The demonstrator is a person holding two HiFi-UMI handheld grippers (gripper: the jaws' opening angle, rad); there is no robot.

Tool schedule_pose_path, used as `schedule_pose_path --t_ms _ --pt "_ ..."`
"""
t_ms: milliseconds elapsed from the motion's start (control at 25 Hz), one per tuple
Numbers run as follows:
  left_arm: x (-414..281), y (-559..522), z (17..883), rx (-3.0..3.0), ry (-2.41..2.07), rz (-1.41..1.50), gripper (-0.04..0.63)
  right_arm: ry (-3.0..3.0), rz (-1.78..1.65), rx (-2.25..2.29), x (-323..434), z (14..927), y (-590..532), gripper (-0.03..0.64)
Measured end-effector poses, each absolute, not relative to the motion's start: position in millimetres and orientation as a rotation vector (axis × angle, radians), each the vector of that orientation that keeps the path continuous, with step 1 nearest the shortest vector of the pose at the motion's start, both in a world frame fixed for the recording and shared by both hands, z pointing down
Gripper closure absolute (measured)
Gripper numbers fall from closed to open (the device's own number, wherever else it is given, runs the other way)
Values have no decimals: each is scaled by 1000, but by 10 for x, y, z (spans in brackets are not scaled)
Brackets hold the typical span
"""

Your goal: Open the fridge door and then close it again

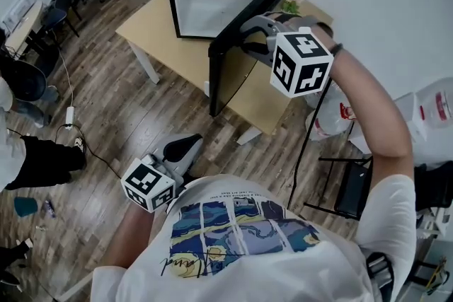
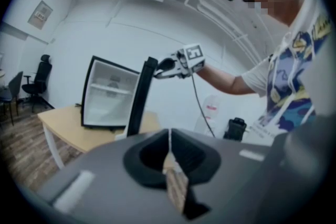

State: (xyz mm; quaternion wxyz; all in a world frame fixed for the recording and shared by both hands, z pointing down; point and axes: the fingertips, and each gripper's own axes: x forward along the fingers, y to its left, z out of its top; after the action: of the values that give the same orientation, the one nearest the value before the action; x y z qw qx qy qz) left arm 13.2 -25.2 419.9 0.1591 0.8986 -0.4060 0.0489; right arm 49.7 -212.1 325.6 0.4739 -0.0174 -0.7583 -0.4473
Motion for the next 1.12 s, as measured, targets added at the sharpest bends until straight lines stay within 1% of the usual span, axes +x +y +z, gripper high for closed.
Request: schedule_pose_path --t_ms 1120 --pt "410 -259 4206 2596 -1114 168 575 -1764 -1181 -96 1337 3254 -1924 546"
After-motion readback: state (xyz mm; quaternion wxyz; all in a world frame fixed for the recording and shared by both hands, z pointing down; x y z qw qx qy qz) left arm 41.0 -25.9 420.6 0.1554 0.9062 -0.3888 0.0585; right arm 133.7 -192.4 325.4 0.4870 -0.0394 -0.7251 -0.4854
